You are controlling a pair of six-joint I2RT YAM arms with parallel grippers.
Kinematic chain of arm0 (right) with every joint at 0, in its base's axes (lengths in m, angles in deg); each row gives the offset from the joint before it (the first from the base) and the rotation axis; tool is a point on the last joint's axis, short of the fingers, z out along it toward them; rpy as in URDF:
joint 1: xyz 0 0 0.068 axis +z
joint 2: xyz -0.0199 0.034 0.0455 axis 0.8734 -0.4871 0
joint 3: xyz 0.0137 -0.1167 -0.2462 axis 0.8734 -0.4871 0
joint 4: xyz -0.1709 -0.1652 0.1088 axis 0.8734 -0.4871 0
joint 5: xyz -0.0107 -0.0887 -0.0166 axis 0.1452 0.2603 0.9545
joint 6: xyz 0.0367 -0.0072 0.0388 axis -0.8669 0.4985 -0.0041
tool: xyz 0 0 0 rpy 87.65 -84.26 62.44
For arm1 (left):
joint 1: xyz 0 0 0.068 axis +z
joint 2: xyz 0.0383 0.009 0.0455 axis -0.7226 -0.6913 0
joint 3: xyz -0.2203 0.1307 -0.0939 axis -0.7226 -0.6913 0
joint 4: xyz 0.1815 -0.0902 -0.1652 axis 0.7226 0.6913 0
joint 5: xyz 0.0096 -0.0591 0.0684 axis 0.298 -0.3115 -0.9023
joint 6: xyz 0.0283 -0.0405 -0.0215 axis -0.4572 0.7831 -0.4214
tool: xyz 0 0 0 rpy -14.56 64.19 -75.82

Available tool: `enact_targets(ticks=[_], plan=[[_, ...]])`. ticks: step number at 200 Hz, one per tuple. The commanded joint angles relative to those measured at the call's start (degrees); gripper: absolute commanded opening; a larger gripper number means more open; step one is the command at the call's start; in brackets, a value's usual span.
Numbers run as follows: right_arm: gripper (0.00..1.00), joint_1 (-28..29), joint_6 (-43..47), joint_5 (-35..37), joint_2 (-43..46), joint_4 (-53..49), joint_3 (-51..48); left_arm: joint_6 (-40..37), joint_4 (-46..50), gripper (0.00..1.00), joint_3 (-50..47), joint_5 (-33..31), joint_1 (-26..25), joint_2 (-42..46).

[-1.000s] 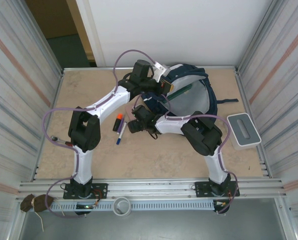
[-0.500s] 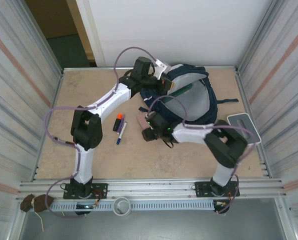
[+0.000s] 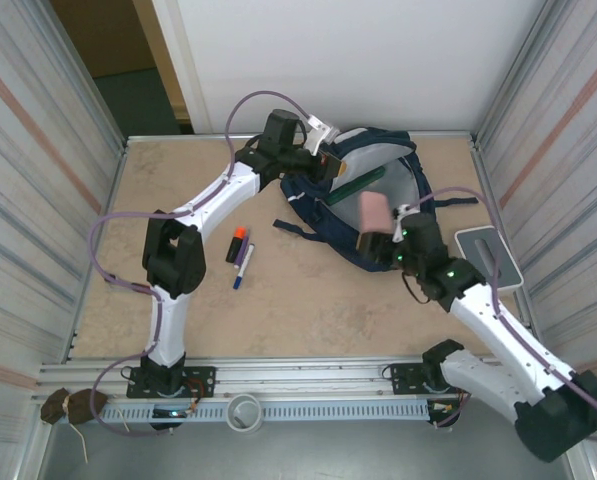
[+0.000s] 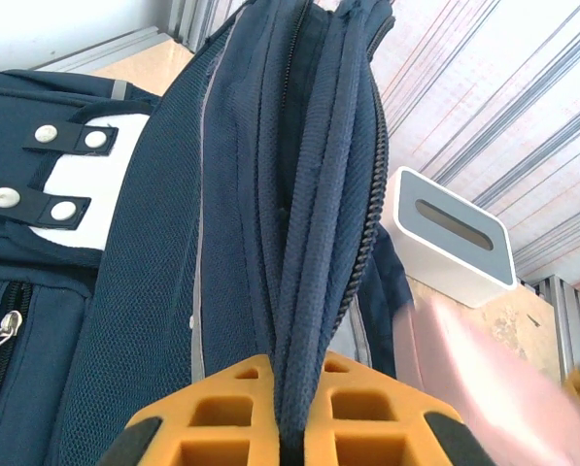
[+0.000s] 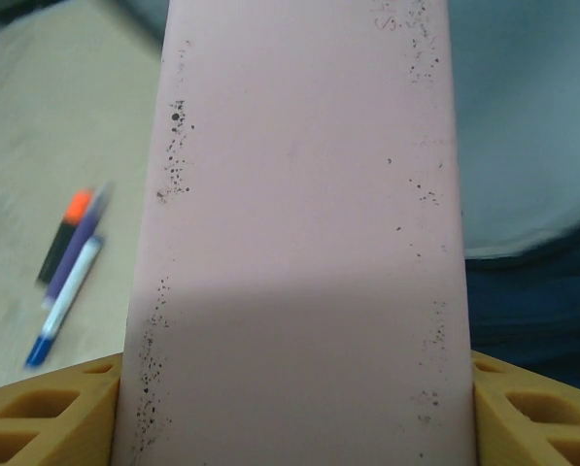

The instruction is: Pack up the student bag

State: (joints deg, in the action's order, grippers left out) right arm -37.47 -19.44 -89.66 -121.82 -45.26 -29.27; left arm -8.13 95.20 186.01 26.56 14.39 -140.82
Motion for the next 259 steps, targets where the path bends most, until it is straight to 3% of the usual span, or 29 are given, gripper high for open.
enact_targets(ticks=[1,23,53,88,110,145,183,198,232,259], plan=[[0.40,-8.0,-4.5,-5.8,-7.7,0.1,3.6,0.2,-4.3,0.00,0.6,3.7,-0.3,1.7],[0.40,-11.9,-6.9,-5.0,-18.7,6.0,7.9,-0.2,-4.4,0.00,0.4,4.7,-0.9,1.8],[0.40,-12.9,-9.3,-2.1,-35.6,13.0,16.3,-0.1,-4.5,0.00,0.4,5.9,-1.7,1.4],[0.68,-11.6,-11.8,-2.9,-49.7,14.2,24.8,-0.4,-4.3,0.00,0.2,6.1,-2.2,1.3],[0.78,-11.1,-11.3,-3.0,-47.9,16.6,21.7,-0.6,-4.3,0.00,-0.3,5.8,-2.3,1.5],[0.79,-12.2,-11.3,-6.4,-45.1,21.4,17.0,-0.6,-4.4,0.00,-0.5,5.8,-2.3,1.2],[0.61,-11.3,-9.5,-17.2,-49.3,28.8,18.8,-0.8,-4.6,0.00,-1.5,5.8,-2.3,1.7],[0.59,-10.1,-6.3,-21.2,-49.3,30.0,19.5,-0.7,-4.8,0.00,-2.1,5.7,-2.3,2.0],[0.71,-12.0,-3.5,-23.7,-40.6,31.0,12.4,-1.5,-4.3,0.00,-4.4,5.4,-2.3,3.6],[0.77,-13.9,-0.1,-19.0,-30.2,22.4,6.9,-2.8,-3.8,0.00,-8.2,3.6,-2.2,6.3]])
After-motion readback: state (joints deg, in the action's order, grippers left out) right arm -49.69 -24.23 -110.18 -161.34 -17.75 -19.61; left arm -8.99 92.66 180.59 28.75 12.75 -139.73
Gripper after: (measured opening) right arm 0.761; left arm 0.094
